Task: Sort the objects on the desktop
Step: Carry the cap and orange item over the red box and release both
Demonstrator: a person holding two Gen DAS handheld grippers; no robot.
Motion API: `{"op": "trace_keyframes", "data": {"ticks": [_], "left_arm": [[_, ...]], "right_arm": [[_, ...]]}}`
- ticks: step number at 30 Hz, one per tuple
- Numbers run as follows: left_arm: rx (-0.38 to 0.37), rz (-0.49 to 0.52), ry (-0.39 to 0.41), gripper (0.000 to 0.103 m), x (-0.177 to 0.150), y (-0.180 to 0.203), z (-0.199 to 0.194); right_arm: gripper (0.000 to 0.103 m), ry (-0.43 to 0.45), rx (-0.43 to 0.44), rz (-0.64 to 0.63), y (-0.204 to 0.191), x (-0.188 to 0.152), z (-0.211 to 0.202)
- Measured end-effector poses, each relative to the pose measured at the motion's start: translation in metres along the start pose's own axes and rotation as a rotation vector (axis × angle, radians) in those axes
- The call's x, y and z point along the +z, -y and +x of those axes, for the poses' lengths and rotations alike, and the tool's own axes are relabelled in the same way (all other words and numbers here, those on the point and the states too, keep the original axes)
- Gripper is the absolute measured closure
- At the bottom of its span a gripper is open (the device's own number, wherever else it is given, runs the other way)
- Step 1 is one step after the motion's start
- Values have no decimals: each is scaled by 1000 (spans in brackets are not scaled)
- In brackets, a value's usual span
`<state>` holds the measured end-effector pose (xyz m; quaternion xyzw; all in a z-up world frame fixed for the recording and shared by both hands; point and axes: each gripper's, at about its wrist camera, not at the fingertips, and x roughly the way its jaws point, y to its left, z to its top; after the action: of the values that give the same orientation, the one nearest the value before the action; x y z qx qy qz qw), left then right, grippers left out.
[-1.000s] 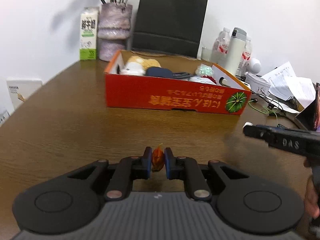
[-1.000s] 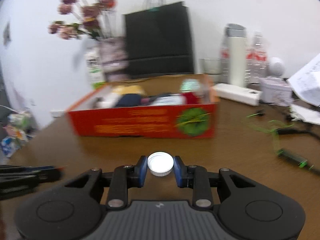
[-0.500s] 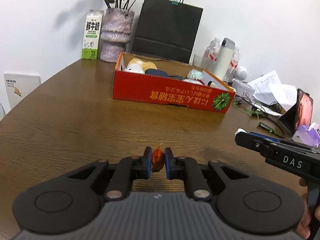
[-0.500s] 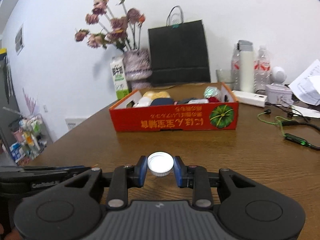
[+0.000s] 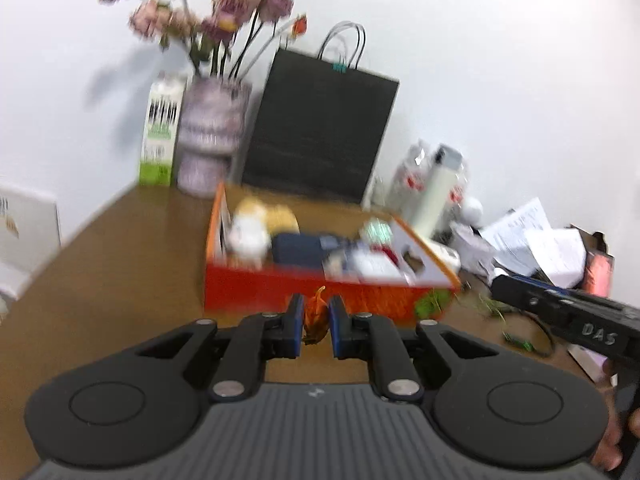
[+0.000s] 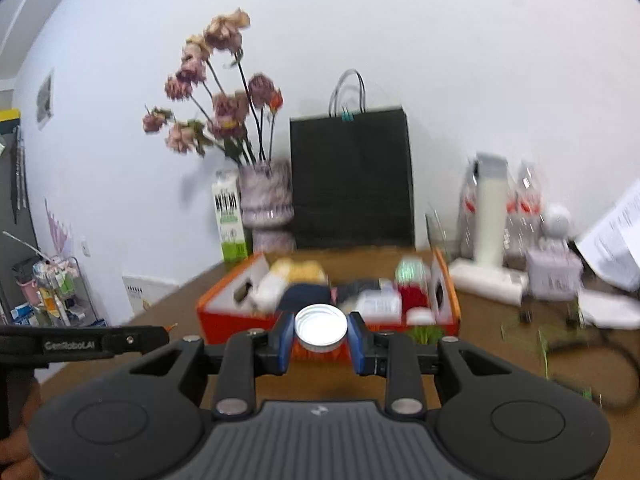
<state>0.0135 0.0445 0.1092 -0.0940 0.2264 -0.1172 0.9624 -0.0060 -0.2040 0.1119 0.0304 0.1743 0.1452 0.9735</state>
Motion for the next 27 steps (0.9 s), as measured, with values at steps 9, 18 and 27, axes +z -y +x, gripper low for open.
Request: {"op": "trace_keyframes", "data": {"ticks": [9, 18, 27], "left_arm": [[-20, 8, -149, 89, 80, -9, 118], [34, 41, -344, 89, 73, -27, 205], [63, 38, -351, 70, 75, -46, 216]], "right_arm": [[76, -199, -71, 48, 60, 79, 121], [76, -429, 10, 62, 52, 58, 236], [59, -440, -25, 71, 47, 50, 267]]}}
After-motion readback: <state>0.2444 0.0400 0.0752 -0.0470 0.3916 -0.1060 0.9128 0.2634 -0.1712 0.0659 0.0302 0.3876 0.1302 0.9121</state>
